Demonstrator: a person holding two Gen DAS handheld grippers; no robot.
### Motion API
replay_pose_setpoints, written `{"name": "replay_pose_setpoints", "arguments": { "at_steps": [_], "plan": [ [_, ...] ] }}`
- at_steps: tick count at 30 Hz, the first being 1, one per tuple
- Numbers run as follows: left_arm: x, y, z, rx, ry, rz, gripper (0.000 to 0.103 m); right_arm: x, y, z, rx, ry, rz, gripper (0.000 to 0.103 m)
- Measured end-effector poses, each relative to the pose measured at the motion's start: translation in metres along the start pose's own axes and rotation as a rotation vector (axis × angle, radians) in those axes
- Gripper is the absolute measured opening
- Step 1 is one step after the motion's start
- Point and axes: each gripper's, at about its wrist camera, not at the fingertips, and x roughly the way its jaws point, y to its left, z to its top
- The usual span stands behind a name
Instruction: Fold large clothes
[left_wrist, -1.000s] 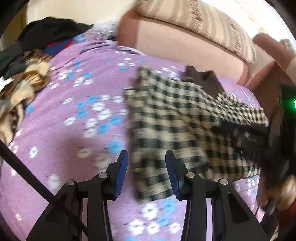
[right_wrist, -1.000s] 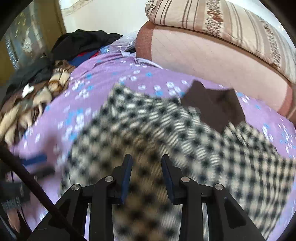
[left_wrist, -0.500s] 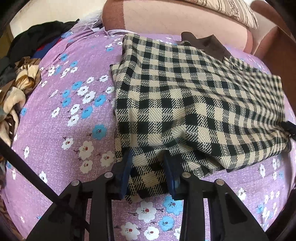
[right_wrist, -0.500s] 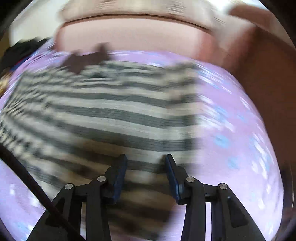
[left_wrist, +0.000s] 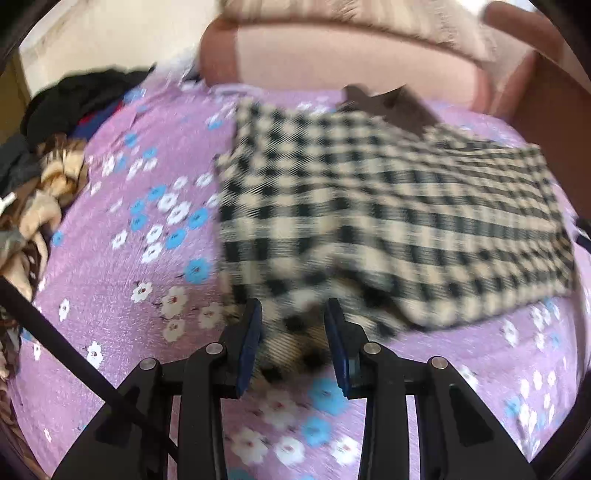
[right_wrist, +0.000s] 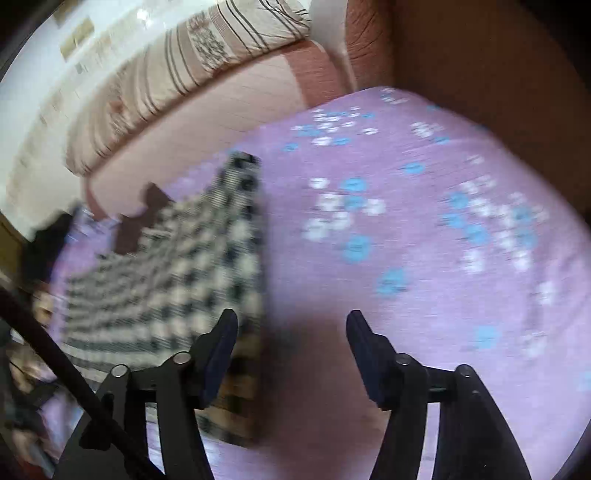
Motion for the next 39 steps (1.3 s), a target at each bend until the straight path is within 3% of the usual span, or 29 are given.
{"name": "replay_pose_setpoints", "arguments": {
  "at_steps": [3,7,15,23,28,33,34,36,37,38,39],
  "plan": [
    [-0.019,-0.030,-0.015,0.071,-0.058,-0.034,0.036,0.017,-0.001,0.001,0.073,0.004,0.115,0.071],
    [-0.028,-0.093,-0.030,0.195,-0.093,-0.097,0.038,0.039,-0.004,0.003,0.102,0.049,0.157,0.071],
    [-0.002,-0.215,-0.041,0.460,-0.120,-0.141,0.038,0.075,-0.004,0.020,0.101,0.165,0.316,0.077],
    [0.019,-0.277,-0.035,0.684,-0.154,-0.105,0.038,0.099,0.005,0.034,0.084,0.206,0.427,0.078],
    [0.024,-0.309,-0.044,0.807,-0.203,-0.083,0.043,0.108,0.010,0.039,0.077,0.219,0.465,0.078],
    [0.032,-0.323,-0.038,0.792,-0.212,-0.068,0.041,0.111,0.013,0.041,0.075,0.232,0.496,0.078],
    [0.032,-0.322,-0.036,0.768,-0.200,-0.088,0.030,0.111,0.013,0.040,0.075,0.232,0.501,0.078],
    [0.032,-0.321,-0.031,0.715,-0.186,-0.106,0.014,0.112,0.014,0.041,0.075,0.235,0.500,0.061],
    [0.030,-0.320,-0.030,0.693,-0.191,-0.107,0.010,0.114,0.014,0.040,0.088,0.242,0.485,0.038],
    [0.028,-0.318,-0.028,0.664,-0.193,-0.119,0.010,0.115,0.012,0.039,0.098,0.247,0.477,0.028],
    [0.024,-0.314,-0.026,0.634,-0.196,-0.132,0.009,0.116,0.011,0.039,0.113,0.247,0.471,0.028]
  ]
}}
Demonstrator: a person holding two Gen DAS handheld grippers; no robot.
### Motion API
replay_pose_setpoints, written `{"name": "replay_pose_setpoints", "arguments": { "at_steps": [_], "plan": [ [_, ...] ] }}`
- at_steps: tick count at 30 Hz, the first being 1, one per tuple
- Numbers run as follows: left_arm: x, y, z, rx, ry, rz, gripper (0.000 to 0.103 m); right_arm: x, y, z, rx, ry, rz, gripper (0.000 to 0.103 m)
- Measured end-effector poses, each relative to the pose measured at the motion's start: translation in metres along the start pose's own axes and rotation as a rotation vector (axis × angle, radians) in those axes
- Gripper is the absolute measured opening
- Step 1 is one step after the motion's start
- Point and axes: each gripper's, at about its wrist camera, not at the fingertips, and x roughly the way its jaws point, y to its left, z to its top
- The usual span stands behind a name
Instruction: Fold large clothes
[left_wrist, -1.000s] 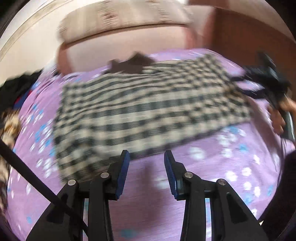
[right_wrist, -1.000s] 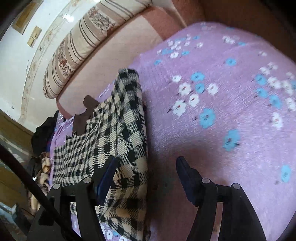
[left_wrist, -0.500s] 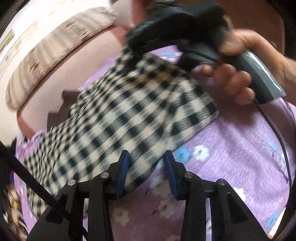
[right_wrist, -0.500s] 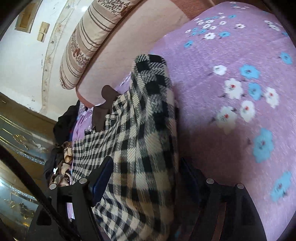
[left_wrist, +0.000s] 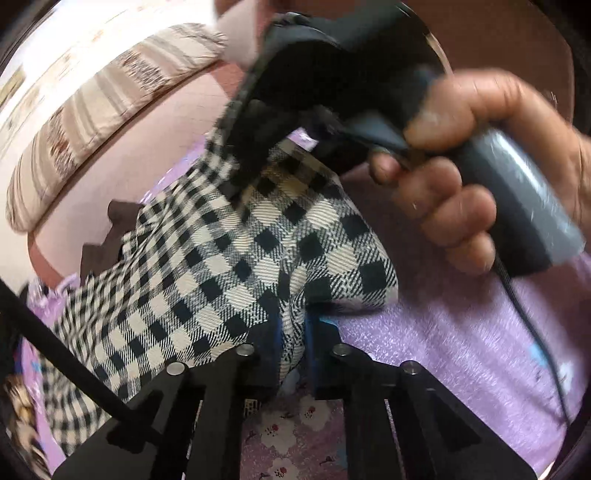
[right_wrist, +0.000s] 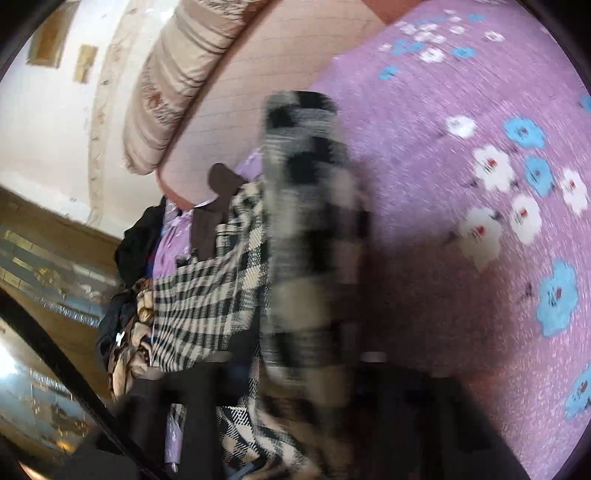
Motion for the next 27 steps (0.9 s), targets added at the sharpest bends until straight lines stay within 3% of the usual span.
{"name": "replay_pose_setpoints", "arguments": {
  "at_steps": [4,10,16,22,27],
  "plan": [
    [-0.021,0.021,0.000,-0.091,-0.041,-0.007,0.007,-0.005,0.017,-0.003,-0.032,-0.037,-0.044,0.018],
    [-0.067,0.067,-0.017,-0.257,-0.093,-0.002,0.007,-0.013,0.059,-0.009,-0.034,-0.098,-0.036,0.017],
    [-0.101,0.143,-0.055,-0.473,-0.109,-0.003,0.006,0.010,0.144,-0.004,-0.131,-0.080,-0.026,0.017],
    [-0.134,0.211,-0.108,-0.650,-0.125,0.034,0.006,0.081,0.254,-0.012,-0.291,0.014,0.002,0.016],
    [-0.129,0.263,-0.163,-0.771,-0.067,0.113,0.006,0.161,0.309,-0.030,-0.385,0.118,-0.051,0.016]
  ]
}}
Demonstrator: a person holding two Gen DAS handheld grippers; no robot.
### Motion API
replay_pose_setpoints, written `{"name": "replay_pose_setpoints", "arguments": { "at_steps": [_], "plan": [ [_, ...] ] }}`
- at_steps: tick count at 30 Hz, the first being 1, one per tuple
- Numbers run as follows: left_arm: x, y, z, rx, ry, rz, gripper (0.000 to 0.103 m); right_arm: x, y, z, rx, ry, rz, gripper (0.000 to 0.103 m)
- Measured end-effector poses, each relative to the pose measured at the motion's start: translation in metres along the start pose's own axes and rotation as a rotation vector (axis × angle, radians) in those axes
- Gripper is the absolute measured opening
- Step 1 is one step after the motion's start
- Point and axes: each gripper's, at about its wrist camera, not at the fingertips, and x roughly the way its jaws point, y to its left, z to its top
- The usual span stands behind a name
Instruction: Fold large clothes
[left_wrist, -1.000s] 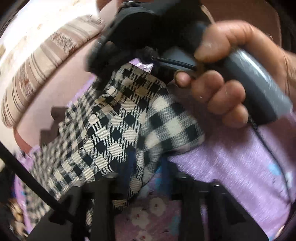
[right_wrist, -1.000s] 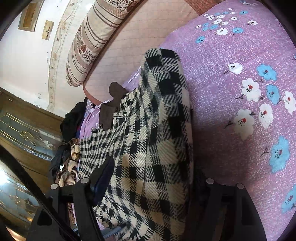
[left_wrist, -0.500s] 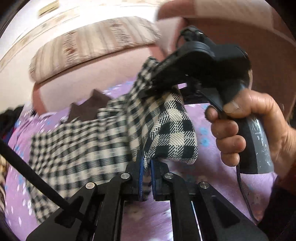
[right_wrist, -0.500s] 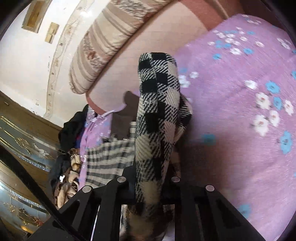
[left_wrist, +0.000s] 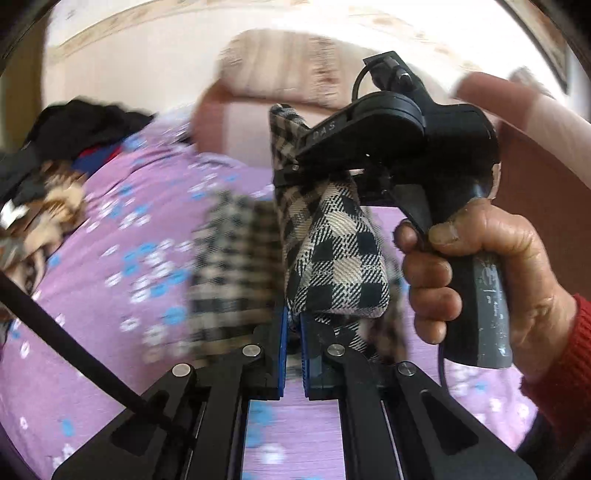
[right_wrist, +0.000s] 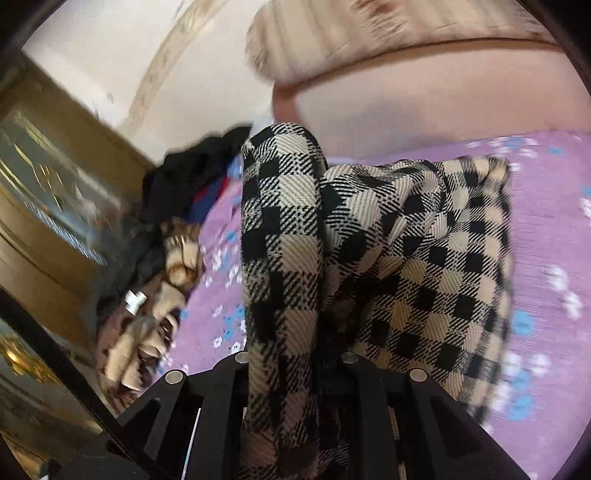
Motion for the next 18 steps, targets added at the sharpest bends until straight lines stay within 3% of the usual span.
{"name": "replay_pose_setpoints", "arguments": {
  "at_steps": [6,9,10,11,13,15,17,18],
  "plan": [
    [0.012,0.060,-0.007,-0.126,0.079,0.017,0.006,0.089,0.030,-0.003,-0.074,0.116,-0.125,0.016],
    [-0.001,0.082,-0.001,-0.134,0.045,0.072,0.006,0.116,0.032,-0.002,-0.070,0.141,-0.172,0.030],
    [-0.009,0.092,0.001,-0.161,0.020,0.075,0.008,0.121,0.034,0.000,-0.064,0.144,-0.170,0.041],
    [-0.015,0.103,0.004,-0.194,0.002,0.068,0.010,0.123,0.034,0.002,-0.053,0.146,-0.150,0.051],
    [-0.021,0.121,0.009,-0.274,-0.031,0.051,0.033,0.121,0.039,0.003,-0.058,0.147,-0.129,0.057],
    [-0.024,0.137,0.015,-0.348,-0.072,0.037,0.039,0.111,0.048,0.006,-0.085,0.144,-0.104,0.058],
    [-0.025,0.140,0.022,-0.374,-0.093,0.012,0.040,0.092,0.054,0.006,-0.089,0.120,-0.059,0.067],
    [-0.025,0.138,0.028,-0.378,-0.110,-0.008,0.046,0.083,0.052,0.007,-0.086,0.105,-0.058,0.068]
  ]
}}
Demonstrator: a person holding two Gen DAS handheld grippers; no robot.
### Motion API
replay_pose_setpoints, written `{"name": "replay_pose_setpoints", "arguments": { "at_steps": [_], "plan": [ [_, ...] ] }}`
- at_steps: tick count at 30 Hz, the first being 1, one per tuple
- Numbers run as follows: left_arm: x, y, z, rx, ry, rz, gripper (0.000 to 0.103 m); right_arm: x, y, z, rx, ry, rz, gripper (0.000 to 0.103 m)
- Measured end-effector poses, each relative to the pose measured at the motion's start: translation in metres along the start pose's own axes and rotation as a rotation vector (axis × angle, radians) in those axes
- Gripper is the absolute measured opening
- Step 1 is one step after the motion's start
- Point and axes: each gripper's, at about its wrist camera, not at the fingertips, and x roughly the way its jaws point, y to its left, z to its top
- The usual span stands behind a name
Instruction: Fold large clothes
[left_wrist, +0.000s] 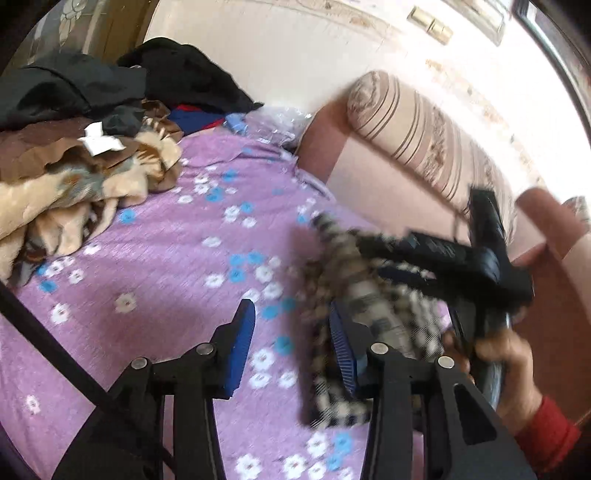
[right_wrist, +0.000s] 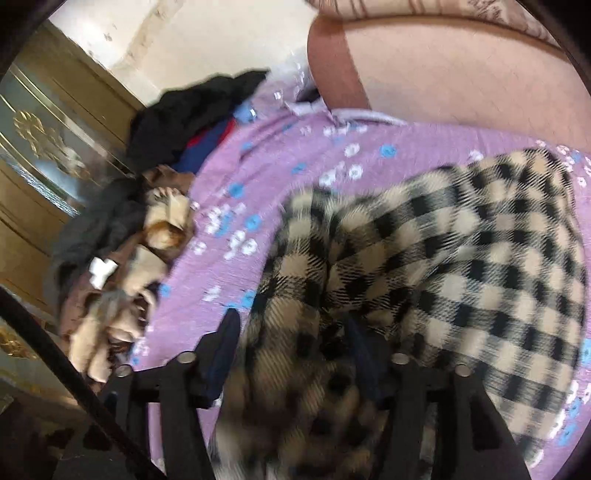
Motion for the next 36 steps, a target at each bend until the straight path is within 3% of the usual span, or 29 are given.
{"name": "replay_pose_setpoints", "arguments": {
  "at_steps": [4,6,9,11,12,13,14,17,18,22,25,27,29,30,32,36],
  "plan": [
    [0.000,-0.031,0.006,0.042,-0.049,-0.066,0.090,-0.043,-0.025,-0.006,0.045,-0.066,-0.024,0.069],
    [0.016,-0.048,0.005,0.101,-0.020,-0.067,0.093,-0.066,-0.048,-0.013,0.079,-0.100,-0.057,0.072],
    [0.056,-0.061,-0.004,0.177,0.074,-0.002,0.093,-0.089,-0.081,-0.029,0.123,-0.128,-0.110,0.075],
    [0.079,-0.065,-0.012,0.219,0.157,0.040,0.080,-0.095,-0.102,-0.039,0.156,-0.121,-0.125,0.076],
    [0.091,-0.067,-0.017,0.249,0.207,0.063,0.039,-0.095,-0.113,-0.046,0.178,-0.111,-0.126,0.076],
    [0.101,-0.068,-0.023,0.277,0.254,0.085,0.012,-0.095,-0.121,-0.051,0.194,-0.106,-0.122,0.076],
    [0.110,-0.067,-0.028,0.284,0.292,0.084,0.013,-0.093,-0.132,-0.059,0.223,-0.100,-0.109,0.076],
    [0.112,-0.067,-0.032,0.285,0.287,0.069,0.012,-0.084,-0.149,-0.077,0.290,-0.089,-0.034,0.076],
    [0.111,-0.067,-0.029,0.261,0.287,0.030,0.012,-0.081,-0.151,-0.082,0.303,-0.090,-0.006,0.076],
    [0.102,-0.073,-0.023,0.150,0.284,-0.164,0.010,-0.067,-0.156,-0.096,0.340,-0.092,0.091,0.081],
    [0.097,-0.082,-0.019,0.024,0.309,-0.417,0.010,-0.067,-0.160,-0.098,0.372,-0.095,0.139,0.081],
    [0.097,-0.087,-0.020,-0.034,0.337,-0.555,0.010,-0.080,-0.165,-0.099,0.376,-0.128,0.131,0.081],
    [0.104,-0.085,-0.026,-0.080,0.390,-0.621,0.011,-0.097,-0.170,-0.101,0.361,-0.161,0.071,0.081],
    [0.111,-0.080,-0.029,-0.116,0.425,-0.627,0.011,-0.104,-0.172,-0.102,0.354,-0.174,0.039,0.081],
    [0.125,-0.059,-0.039,-0.205,0.484,-0.561,0.011,-0.119,-0.175,-0.101,0.342,-0.194,-0.032,0.081],
    [0.132,-0.027,-0.051,-0.310,0.522,-0.477,0.012,-0.142,-0.155,-0.087,0.250,-0.231,-0.113,0.081]
  ]
}}
